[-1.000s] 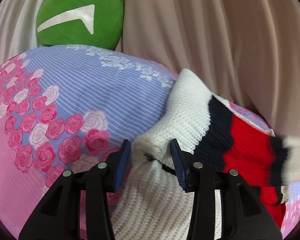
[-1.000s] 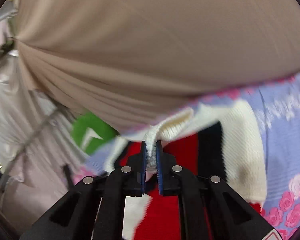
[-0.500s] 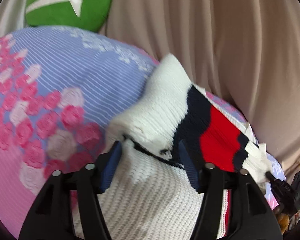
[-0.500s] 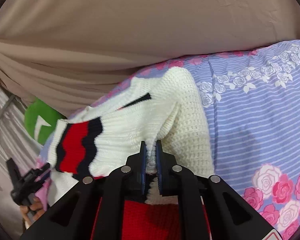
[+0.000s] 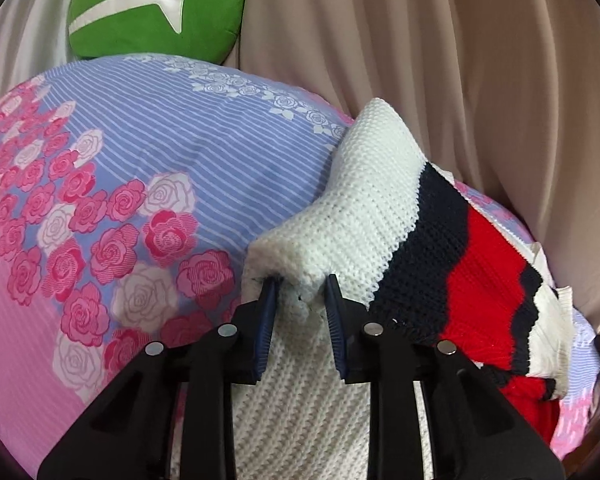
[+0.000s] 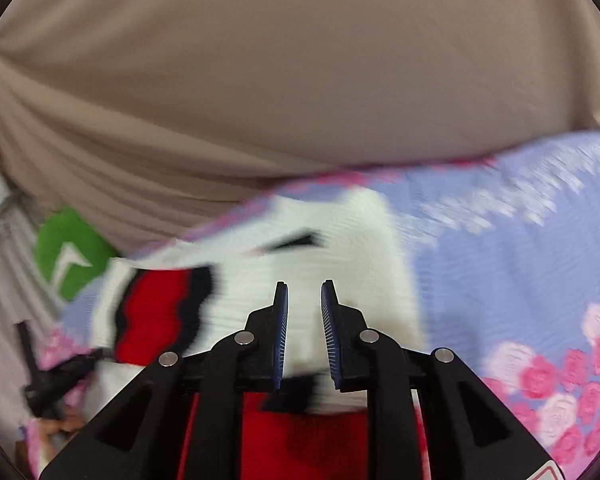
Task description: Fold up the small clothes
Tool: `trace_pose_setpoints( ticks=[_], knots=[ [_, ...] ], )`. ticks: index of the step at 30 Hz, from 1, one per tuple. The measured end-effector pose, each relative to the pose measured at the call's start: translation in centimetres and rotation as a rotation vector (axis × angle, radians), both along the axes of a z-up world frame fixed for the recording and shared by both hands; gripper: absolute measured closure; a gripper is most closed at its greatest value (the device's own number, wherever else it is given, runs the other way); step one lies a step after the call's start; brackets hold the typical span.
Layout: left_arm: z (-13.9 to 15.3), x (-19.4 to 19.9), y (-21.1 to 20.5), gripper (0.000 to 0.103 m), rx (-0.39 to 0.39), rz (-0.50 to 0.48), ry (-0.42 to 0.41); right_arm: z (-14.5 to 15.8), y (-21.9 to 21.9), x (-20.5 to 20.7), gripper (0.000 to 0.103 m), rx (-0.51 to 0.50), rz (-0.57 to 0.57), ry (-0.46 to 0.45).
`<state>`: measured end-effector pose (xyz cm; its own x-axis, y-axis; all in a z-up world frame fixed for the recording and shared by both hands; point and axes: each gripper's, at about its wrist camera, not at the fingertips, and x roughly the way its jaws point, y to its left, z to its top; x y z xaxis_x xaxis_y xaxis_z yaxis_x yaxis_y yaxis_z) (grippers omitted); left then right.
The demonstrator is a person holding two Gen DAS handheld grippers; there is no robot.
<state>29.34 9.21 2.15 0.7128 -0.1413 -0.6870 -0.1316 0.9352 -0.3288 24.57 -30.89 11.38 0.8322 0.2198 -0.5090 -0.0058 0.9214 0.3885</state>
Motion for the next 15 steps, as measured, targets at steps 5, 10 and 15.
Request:
trace_pose_setpoints(
  ticks=[5, 10, 15],
  knots=[
    [0.2, -0.9, -0.6, 0.079, 0.021, -0.003, -0.005, 0.5, 10.2, 6.0, 0.043, -0.105, 0.267, 0.014],
    [0.3, -0.7, -0.9, 0.079, 0.026, -0.006, -0.007, -2.1, 17.6, 13.6, 0.043, -0.12, 0.354, 0.114],
    [0.0, -0.4, -0.6, 0.079, 0.027, -0.009, -0.007, -5.0, 21.6, 18.5, 0.042, -0.247, 0.374, 0.205]
  ],
)
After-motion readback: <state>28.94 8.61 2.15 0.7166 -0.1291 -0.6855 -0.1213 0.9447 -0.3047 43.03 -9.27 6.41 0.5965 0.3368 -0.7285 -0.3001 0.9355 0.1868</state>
